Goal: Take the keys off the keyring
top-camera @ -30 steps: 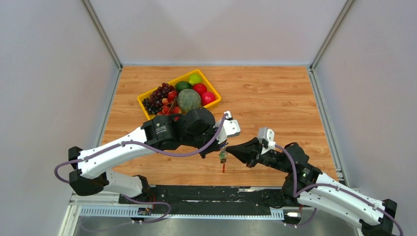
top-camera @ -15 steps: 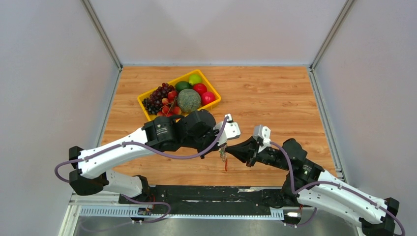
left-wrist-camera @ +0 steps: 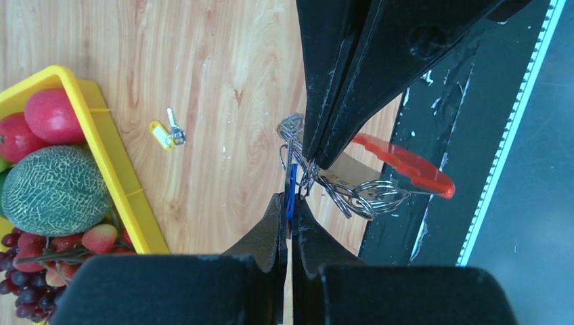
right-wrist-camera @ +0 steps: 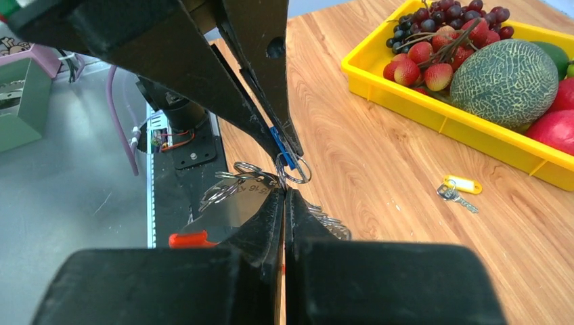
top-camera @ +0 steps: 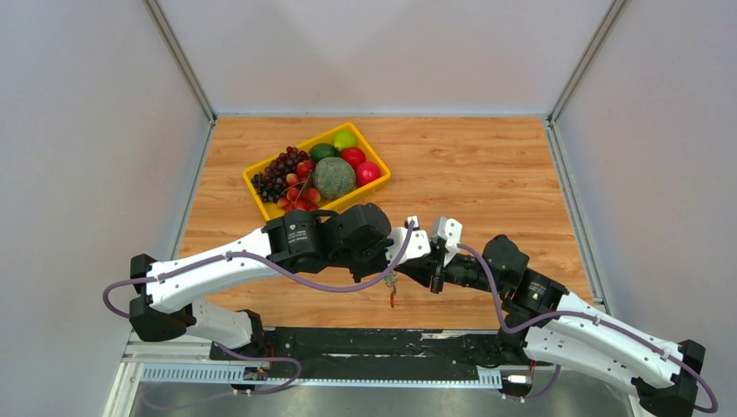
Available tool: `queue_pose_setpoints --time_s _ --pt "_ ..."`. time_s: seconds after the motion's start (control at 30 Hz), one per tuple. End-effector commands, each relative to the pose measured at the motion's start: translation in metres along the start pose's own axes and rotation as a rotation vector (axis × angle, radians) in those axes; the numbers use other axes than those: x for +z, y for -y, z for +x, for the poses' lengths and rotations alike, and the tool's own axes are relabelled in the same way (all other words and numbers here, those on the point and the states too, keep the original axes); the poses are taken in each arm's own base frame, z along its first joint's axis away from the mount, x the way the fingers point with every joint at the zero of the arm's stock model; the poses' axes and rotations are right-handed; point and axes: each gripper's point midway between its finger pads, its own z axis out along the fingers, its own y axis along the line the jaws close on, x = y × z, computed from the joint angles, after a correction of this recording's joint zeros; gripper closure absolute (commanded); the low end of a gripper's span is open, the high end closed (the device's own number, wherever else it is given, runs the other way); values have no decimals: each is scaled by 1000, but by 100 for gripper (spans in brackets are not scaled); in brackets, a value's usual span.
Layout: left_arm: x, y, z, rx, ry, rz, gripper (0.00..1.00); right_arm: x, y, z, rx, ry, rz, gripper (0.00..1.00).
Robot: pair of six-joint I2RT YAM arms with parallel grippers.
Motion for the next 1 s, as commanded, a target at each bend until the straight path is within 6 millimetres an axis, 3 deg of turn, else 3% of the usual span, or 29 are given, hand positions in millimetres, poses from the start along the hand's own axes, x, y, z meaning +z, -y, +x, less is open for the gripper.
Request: queue_pose_setpoints --time_s 0.0,0.53,0.67,0.77,0.97 --pt "4 -1 -4 50 -5 -5 100 0 -7 -23 -50 42 -32 100" --pt "22 12 -7 32 -17 57 100 -7 3 -41 -65 130 38 100" --pt "23 10 -17 -4 17 45 100 -12 4 -48 -69 187 53 92" --pt "21 8 -21 -27 40 36 100 -16 5 -48 -69 199 64 76" --pt "16 -3 -22 -120 42 -1 100 -30 10 -48 -54 228 112 64"
